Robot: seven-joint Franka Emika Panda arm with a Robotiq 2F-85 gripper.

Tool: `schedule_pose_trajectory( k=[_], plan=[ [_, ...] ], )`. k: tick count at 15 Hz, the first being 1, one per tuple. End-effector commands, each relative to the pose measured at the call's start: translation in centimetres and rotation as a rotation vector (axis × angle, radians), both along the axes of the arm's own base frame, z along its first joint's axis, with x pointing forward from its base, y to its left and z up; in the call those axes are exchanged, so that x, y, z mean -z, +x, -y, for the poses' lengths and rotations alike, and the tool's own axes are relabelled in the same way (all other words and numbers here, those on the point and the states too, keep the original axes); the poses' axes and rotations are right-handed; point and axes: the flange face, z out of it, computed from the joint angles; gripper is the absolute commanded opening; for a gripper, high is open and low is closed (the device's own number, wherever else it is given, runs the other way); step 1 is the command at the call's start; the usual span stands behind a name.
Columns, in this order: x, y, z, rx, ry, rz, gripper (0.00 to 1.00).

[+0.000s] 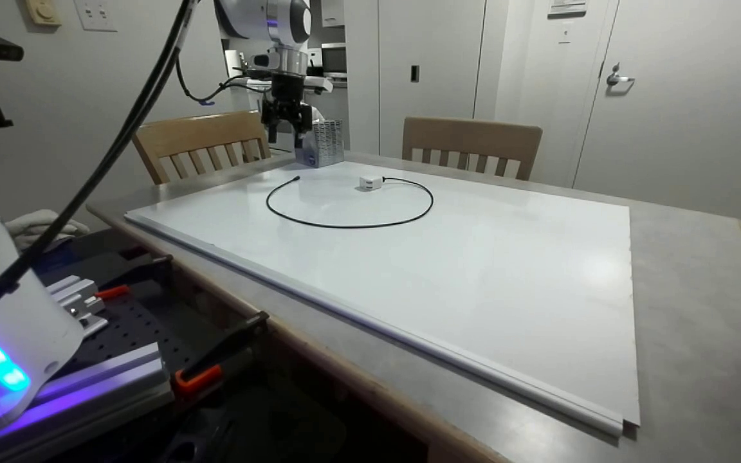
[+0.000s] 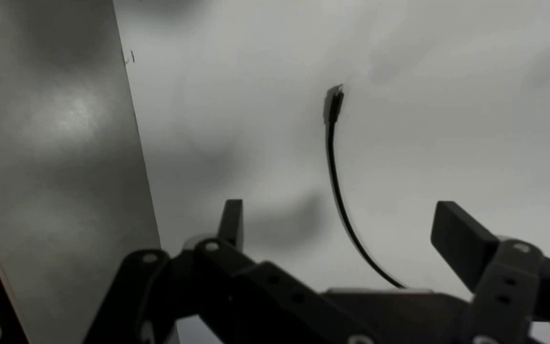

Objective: Wrap up the charger neatly into a circle

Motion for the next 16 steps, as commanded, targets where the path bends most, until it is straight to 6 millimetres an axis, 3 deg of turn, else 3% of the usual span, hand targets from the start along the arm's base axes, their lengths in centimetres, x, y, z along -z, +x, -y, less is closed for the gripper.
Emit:
schedule_pose_trajectory(
  k=[1,6,12,16],
  plan=[
    [-0.2,0.2,0.1,0.005,0.004,0.003,1.0],
    [1.4,-0.3,-0.6,0.006,0.001,-0.023,1.0],
    [1.6,-1.8,-2.7,-0.002,-0.015,-0.043,1.0],
    [3.9,-2.4,-3.1,0.025,-0.061,-0.043,1.0]
  ],
)
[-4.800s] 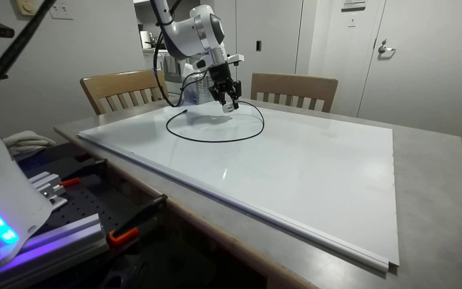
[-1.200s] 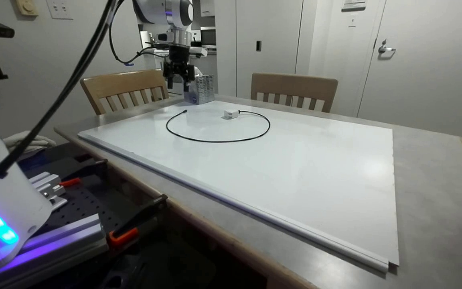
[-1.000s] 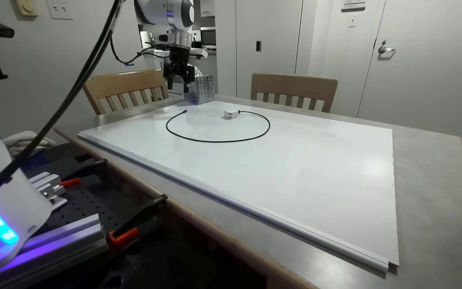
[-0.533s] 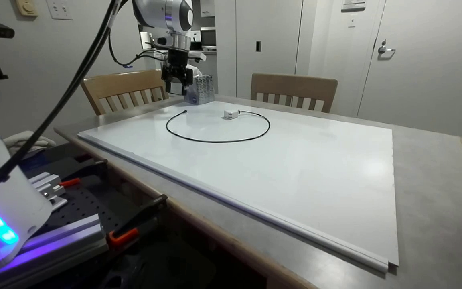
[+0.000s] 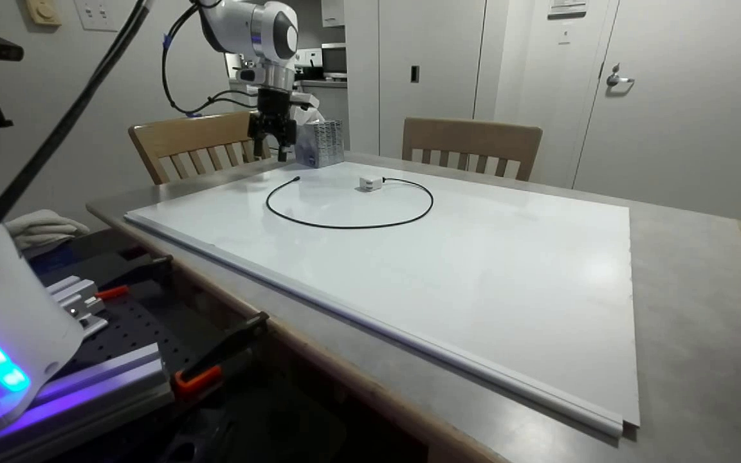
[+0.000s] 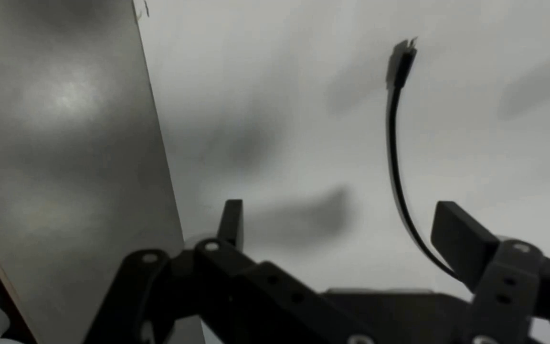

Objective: Wrap up the charger neatly into a circle

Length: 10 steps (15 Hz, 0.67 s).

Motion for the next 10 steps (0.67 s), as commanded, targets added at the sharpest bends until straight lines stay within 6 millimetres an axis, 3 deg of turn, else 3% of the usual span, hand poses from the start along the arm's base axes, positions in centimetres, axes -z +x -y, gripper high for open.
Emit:
schedule_pose_trajectory(
  k=[1,10],
  plan=[
    [0.9,-0.2,0.0,0.005,-0.049,0.03,1.0],
    [2.4,-0.3,0.2,0.002,-0.072,0.088,1.0]
  ],
)
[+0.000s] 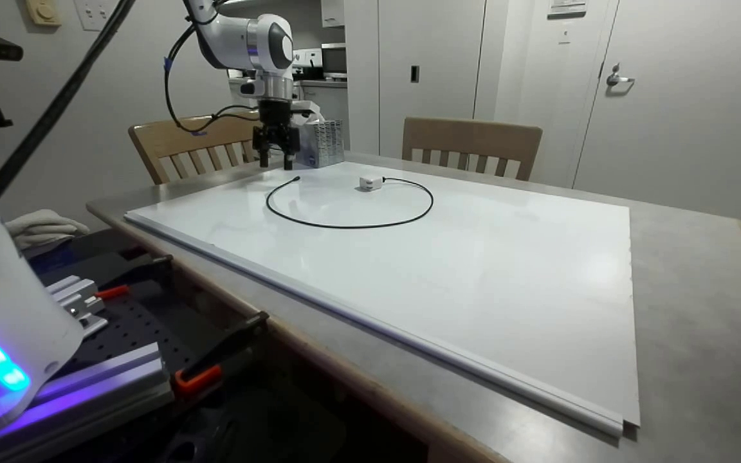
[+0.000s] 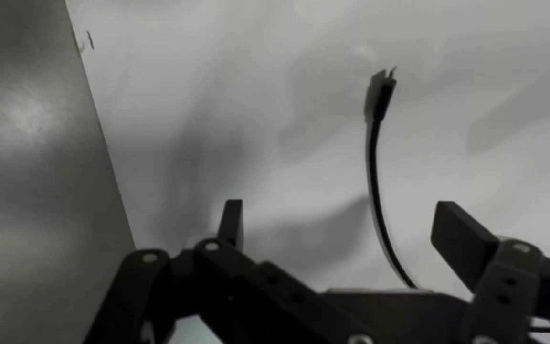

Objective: Wrap up the charger neatly into a circle

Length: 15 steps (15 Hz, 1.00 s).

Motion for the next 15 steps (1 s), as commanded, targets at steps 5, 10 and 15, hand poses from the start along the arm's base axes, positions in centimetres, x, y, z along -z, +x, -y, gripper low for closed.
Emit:
schedule_pose_trajectory(
  k=[5,10,15],
  plan=[
    [0.5,-0.7,0.8,0.026,0.007,0.079,1.0],
    [0.5,-1.5,1.5,0.075,0.004,0.092,1.0],
    [1.0,-2.0,1.9,0.134,0.016,0.137,1.0]
  ],
)
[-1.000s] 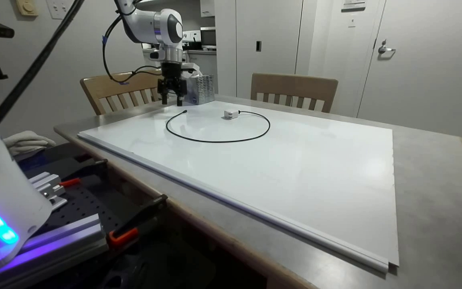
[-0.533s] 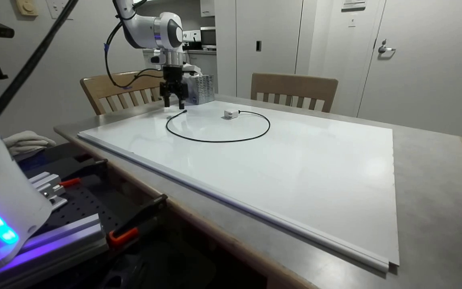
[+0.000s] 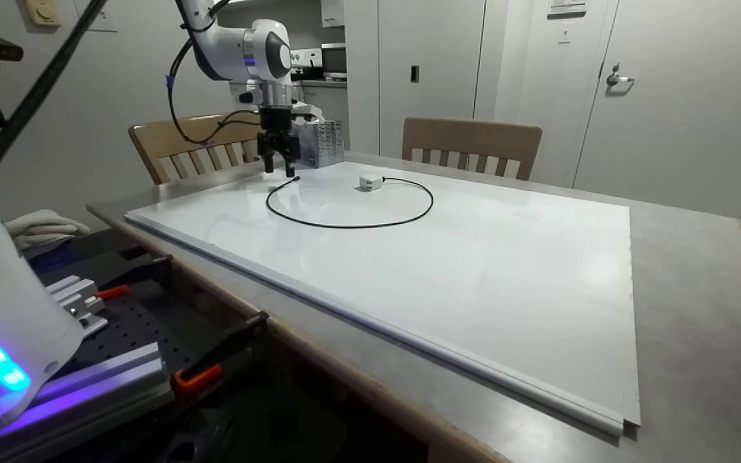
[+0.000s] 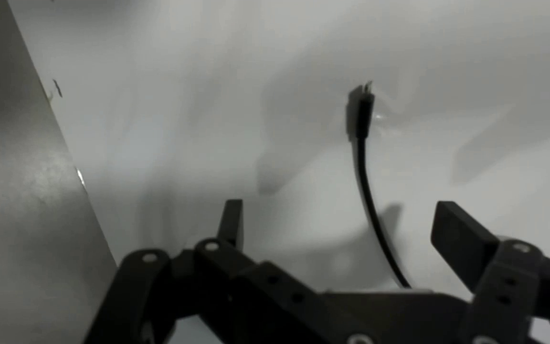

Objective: Wrap up the charger neatly into a circle

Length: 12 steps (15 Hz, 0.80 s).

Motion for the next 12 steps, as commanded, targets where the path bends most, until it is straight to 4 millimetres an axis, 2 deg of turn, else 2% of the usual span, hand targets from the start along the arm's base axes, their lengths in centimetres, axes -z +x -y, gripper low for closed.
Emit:
schedule_pose_trajectory(
  k=[1,8,9,10,12],
  plan=[
    [-0.1,-1.0,0.8,0.035,-0.001,0.048,1.0],
    [0.9,-1.8,0.9,0.009,-0.045,0.129,1.0],
    [0.8,-2.0,0.9,0.004,-0.046,0.151,0.75],
    [0.8,-2.1,0.9,0.003,-0.049,0.168,0.74],
    [0.5,-2.5,0.5,0.002,-0.048,0.198,0.6]
  ],
)
